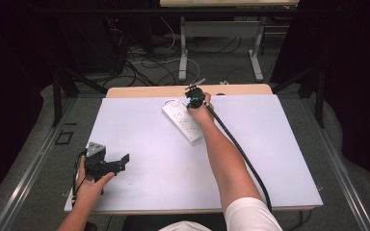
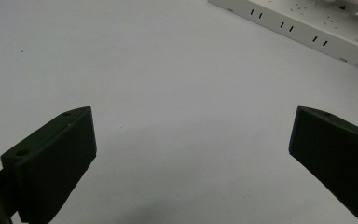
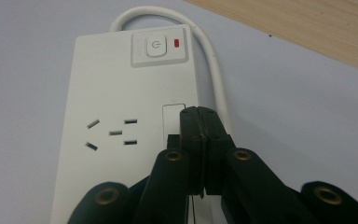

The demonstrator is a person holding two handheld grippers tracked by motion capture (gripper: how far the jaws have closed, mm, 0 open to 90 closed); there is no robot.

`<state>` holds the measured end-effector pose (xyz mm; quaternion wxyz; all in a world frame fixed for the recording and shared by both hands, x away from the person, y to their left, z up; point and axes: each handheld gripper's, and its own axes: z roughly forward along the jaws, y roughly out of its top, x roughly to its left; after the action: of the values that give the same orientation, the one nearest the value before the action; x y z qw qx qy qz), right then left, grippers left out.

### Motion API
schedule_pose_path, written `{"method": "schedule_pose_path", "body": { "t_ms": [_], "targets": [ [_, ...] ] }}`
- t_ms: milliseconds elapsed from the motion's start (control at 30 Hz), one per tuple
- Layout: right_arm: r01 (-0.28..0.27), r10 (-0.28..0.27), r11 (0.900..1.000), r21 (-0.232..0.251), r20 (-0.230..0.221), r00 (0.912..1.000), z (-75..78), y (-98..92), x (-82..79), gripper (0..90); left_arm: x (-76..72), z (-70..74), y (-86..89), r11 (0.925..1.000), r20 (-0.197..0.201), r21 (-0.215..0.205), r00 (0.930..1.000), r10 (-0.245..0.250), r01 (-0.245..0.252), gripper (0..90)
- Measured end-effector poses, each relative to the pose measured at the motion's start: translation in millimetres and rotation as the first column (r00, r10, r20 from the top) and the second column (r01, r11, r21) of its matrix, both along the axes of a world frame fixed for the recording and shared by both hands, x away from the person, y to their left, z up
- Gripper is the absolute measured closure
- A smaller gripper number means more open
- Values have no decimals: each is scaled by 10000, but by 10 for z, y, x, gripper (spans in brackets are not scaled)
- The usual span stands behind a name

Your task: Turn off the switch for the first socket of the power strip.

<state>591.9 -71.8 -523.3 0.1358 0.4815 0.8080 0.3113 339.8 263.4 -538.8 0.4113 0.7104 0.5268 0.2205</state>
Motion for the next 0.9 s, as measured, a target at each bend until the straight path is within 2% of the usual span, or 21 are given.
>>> {"method": "schedule_pose_path", "body": {
  "t_ms": [33,267,333,367,400,433,600,667,733,833,900],
  "targets": [
    [170,-169,9998,57,-73,9998,-8,11,-4,900,0,0,-1,10000,-12,12,10000,-14,14,5],
    [129,-128,9999,102,-83,9999,-12,6,0,900,3,-2,-2,10000,-36,35,10000,-21,21,5],
    [328,-326,9994,56,-243,9992,-5,8,-1,900,4,-4,0,10000,-30,11,10000,-19,19,5],
    [297,-296,9993,210,-74,9995,-20,1,3,900,5,-4,0,10000,-27,6,10000,-19,19,5],
    [337,-334,9993,145,-175,9993,-13,0,2,900,4,-4,0,10000,-31,12,10000,-20,20,5],
    [296,-295,9993,233,-37,9996,-22,-4,3,900,4,-4,0,10000,-28,13,10000,-19,19,5],
    [359,-355,9993,131,-303,9989,-4,-9,0,900,4,-3,0,10000,-41,26,10000,-18,18,5],
    [341,-337,9993,124,-277,9990,-4,-12,1,898,4,-3,-1,10000,-35,19,10000,-16,16,5],
    [244,-239,9990,366,-131,9996,-15,-17,6,895,3,-3,-1,10000,-45,20,10000,-9,9,5],
    [230,-221,9987,452,-190,9996,-8,0,2,893,3,-3,-1,10000,-39,18,10000,-6,6,5],
    [285,-277,9991,318,-262,9993,-4,13,-1,893,2,-3,-1,10000,-47,18,10000,-2,2,5]
  ]
}}
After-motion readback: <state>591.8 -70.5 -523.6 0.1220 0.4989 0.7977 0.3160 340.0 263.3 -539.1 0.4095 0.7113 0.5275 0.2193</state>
